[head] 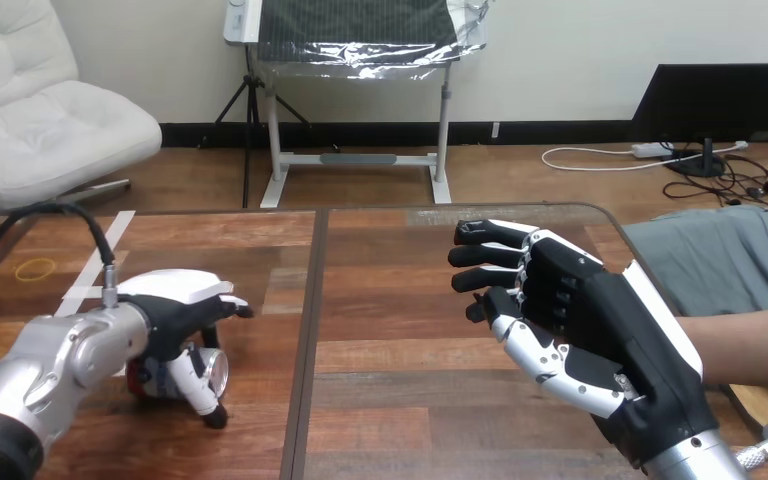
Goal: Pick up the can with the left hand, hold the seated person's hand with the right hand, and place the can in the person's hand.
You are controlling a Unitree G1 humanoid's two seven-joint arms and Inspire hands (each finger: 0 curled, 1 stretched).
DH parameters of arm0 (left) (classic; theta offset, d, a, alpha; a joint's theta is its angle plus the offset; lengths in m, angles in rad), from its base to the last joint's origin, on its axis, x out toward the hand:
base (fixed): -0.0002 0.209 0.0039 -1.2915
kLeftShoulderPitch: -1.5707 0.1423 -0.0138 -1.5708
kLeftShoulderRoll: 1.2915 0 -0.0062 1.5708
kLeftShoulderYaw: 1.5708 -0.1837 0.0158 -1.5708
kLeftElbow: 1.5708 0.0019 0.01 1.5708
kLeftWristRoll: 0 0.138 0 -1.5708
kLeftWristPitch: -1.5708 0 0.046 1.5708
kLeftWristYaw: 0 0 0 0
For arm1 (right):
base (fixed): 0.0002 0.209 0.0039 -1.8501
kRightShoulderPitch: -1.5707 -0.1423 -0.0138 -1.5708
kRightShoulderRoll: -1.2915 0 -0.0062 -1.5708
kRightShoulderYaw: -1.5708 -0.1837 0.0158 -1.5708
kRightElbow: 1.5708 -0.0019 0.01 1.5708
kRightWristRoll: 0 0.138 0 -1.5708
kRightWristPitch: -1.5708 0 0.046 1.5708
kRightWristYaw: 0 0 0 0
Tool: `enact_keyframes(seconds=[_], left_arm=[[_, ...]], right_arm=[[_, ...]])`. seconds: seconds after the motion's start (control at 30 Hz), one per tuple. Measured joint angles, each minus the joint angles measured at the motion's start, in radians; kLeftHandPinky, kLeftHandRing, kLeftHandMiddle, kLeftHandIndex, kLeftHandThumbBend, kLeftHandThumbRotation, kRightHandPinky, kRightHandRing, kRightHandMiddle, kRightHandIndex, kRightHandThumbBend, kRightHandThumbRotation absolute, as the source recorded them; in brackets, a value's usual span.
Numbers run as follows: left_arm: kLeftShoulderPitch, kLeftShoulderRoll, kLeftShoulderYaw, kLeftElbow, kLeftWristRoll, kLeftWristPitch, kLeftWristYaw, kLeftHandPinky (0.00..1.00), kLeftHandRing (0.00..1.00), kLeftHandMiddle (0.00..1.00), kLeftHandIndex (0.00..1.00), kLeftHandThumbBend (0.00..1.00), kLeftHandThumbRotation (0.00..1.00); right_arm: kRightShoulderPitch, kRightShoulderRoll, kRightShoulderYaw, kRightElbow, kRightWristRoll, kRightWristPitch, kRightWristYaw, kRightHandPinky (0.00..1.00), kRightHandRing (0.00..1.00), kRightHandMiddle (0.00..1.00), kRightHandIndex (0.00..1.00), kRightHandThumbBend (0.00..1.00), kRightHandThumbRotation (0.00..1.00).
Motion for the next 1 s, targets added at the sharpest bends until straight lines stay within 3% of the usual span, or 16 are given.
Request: enact_keyframes(seconds=[0.33, 1.0], left_arm=[[0.005, 0.016, 0.000, 0.014, 0.034, -0.004, 0.048, 0.86, 0.91, 0.93, 0.91, 0.95, 0.20], [0.020, 0.048, 0.000, 0.027, 0.032, -0.014, 0.087, 0.82, 0.89, 0.92, 0.90, 0.92, 0.16]], right_arm=[[0.000, 0.000, 0.000, 0.000, 0.000, 0.000, 0.006, 0.60, 0.71, 0.75, 0.76, 0.26, 0.00], [0.000, -0.001, -0.002, 0.000, 0.000, 0.000, 0.008, 0.60, 0.71, 0.74, 0.75, 0.26, 0.00]])
